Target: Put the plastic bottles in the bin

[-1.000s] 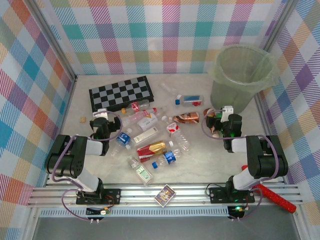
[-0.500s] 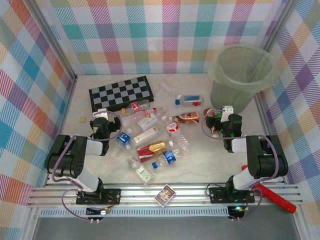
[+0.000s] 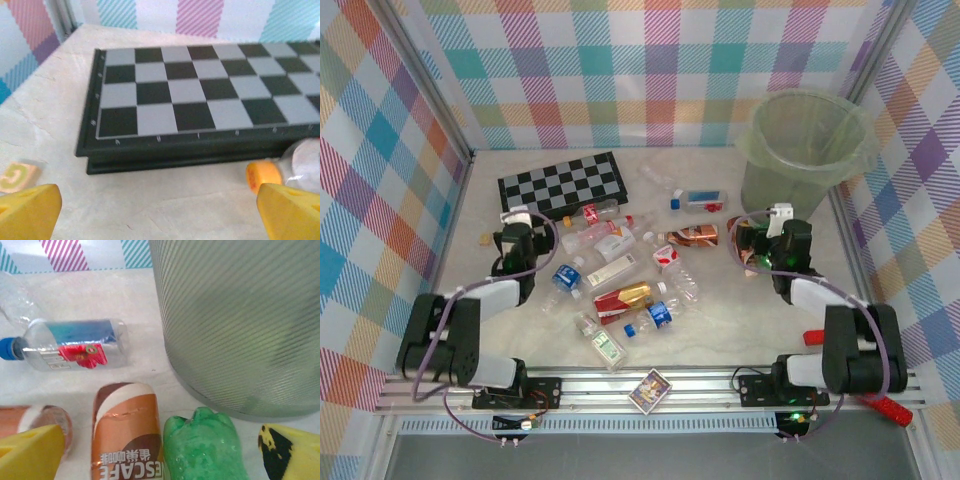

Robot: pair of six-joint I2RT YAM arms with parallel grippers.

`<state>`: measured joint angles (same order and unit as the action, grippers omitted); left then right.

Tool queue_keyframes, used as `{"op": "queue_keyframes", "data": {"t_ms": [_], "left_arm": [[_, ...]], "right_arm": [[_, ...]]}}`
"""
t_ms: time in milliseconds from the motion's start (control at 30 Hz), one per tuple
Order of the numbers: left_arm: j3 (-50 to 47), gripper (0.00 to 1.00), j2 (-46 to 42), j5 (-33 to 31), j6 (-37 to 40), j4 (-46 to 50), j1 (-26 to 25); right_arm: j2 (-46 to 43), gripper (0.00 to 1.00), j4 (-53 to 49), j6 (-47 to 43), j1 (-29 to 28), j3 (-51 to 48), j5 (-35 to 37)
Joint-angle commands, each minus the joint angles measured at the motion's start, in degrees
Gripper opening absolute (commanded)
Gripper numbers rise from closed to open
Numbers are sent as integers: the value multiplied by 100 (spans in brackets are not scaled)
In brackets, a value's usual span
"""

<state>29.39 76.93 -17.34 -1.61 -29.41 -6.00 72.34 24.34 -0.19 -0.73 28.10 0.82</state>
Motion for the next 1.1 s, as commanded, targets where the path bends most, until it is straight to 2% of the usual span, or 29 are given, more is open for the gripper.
{"op": "queue_keyframes", "data": {"t_ms": [0,100,200,300,367,433,533,633,867,1067], "left_arm": [[561,100,-704,-282,-493,1788,-50],[1009,100,-1136,112,-836,2977,-68],[1468,100,-1307,549,-1074,4100,-77],[1826,100,-1156,1226,-1236,5123,-91],[1904,100,-1047,1815,-1350,5422,-103],[1866,100,-1005,2270,-1500,5615,-176],[1783,100,-1106,2481,-1603,5876,-332],[1761,100,-1237,2397,-1597,6210,-469],[1737,100,-1587,2079,-1613,6923,-617],[1669,100,-1864,2090,-1741,7303,-639]], "right_arm": [[-865,99,-1973,174,26,250,337],[-1526,99,-3491,543,31,647,1028],[-1718,99,-4806,884,52,1023,1383],[-1342,99,-5648,1065,182,1419,1268],[-959,99,-6047,1143,248,1691,1162],[-656,99,-6067,1103,284,1745,1021],[-290,95,-5935,941,345,1822,827],[34,85,-5725,846,364,1933,766],[848,82,-5274,653,452,2242,546],[1362,82,-5168,642,464,2474,445]]}}
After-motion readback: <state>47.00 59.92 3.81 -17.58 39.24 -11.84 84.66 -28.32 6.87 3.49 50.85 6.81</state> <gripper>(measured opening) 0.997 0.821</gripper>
